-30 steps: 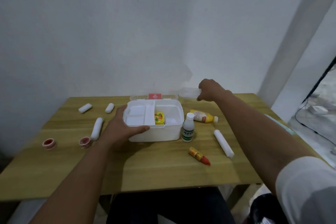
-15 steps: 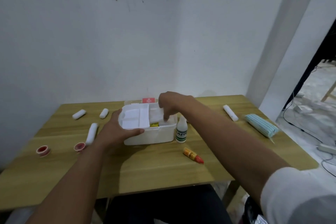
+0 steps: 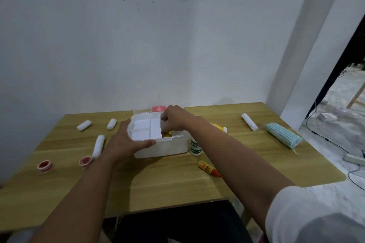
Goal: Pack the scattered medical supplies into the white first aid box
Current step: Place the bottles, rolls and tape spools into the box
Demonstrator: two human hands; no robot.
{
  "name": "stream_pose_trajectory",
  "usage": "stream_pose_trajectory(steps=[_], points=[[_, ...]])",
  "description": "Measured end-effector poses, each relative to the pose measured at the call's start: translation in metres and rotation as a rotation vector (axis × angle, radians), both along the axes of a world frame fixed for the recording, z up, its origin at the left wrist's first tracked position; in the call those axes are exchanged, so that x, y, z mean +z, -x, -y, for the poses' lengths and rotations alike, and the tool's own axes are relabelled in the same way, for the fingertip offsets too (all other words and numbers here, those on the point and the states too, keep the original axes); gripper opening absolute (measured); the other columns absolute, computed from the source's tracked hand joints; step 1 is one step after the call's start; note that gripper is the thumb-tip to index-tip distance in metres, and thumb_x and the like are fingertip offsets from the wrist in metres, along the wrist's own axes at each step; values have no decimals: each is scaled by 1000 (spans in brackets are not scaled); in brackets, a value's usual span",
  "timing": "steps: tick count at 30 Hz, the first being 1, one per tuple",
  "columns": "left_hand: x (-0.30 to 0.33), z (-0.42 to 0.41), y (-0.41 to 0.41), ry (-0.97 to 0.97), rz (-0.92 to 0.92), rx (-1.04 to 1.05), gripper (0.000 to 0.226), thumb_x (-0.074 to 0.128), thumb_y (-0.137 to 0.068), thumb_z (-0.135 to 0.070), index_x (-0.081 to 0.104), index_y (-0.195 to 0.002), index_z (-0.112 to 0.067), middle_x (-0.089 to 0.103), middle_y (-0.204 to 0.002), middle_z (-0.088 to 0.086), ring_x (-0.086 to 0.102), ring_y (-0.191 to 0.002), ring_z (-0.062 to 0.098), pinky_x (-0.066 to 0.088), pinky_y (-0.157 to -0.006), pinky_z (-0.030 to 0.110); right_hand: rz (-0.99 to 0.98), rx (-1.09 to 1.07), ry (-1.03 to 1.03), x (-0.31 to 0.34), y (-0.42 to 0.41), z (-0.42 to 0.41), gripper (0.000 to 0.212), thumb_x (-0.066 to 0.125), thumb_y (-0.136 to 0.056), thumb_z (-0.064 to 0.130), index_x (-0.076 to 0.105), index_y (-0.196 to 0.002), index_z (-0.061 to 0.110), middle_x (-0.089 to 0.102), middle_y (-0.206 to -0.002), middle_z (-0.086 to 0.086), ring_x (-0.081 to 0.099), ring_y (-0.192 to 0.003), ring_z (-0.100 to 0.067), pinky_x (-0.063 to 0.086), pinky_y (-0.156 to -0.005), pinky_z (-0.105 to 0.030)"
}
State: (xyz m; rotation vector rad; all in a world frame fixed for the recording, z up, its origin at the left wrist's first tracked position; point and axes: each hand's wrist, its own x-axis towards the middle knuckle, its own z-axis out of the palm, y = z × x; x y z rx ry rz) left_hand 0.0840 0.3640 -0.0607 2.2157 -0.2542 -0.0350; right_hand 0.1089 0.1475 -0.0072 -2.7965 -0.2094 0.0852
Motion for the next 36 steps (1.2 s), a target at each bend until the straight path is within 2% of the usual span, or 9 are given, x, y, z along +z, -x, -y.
stream_pose_trajectory(steps=[1,3,5,11,18,25,31,34,36], points=[[1,0,0,1,-8,0,122,88,-57,-63,25,-156,-29,40,-157,0,45,-136,26,50,-98,43,15,4,-9,1,2,3,35,90,-71,26,74,-90,2,72,-90,-11,65,-80,-25,56,-73,-35],[2,0,1,7,-22,3,124,87,-54,-64,25,-156,-29,40,-157,0,44,-136,26,50,-100,45,52,7,-37,5,7,10,56,91,-73,26,72,-121,3,71,-122,-10,66,-110,-26,55,-94,-36],[4,1,3,6,-26,2,125,86,-53,-64,26,-156,-29,40,-156,1,44,-135,27,50,-99,46,88,8,-56,12,12,19,62,91,-75,25,67,-130,6,68,-131,-8,63,-119,-24,51,-97,-32],[11,1,9,16,-33,-14,116,89,-59,-57,29,-154,-31,43,-152,1,47,-123,21,56,-90,49,173,-49,-147,35,22,58,37,84,-82,20,76,-117,7,76,-118,-6,70,-105,-18,55,-97,-33],[16,6,13,30,-30,-19,107,91,-66,-42,32,-154,-27,44,-150,4,44,-113,17,55,-91,52,178,-232,-44,34,45,128,27,73,-88,13,76,-115,10,75,-119,-6,68,-111,-22,54,-96,-35],[20,8,17,40,-24,-33,100,92,-68,-37,36,-152,-27,47,-143,2,45,-111,18,54,-91,53,115,-682,63,0,93,236,27,62,-88,26,67,-110,11,69,-113,-9,66,-108,-29,54,-85,-35],[24,10,24,43,-21,-32,78,91,-71,-33,36,-126,-44,44,-123,-9,46,-109,18,54,-90,51,-81,-1004,242,-51,145,297,47,64,-89,21,52,-134,19,55,-131,-8,51,-125,-30,39,-104,-50],[28,13,29,46,-25,-32,64,89,-74,-26,40,-108,-50,44,-118,-9,45,-108,17,53,-87,46,-48,-975,229,-54,150,306,43,67,-83,16,57,-125,18,61,-117,-6,60,-110,-27,47,-93,-44],[29,14,29,48,-25,-18,65,88,-75,-24,40,-110,-50,43,-119,-9,44,-108,17,52,-87,46,44,-941,141,-42,142,305,35,67,-83,20,62,-116,9,61,-99,-7,60,-91,-28,52,-80,-38]])
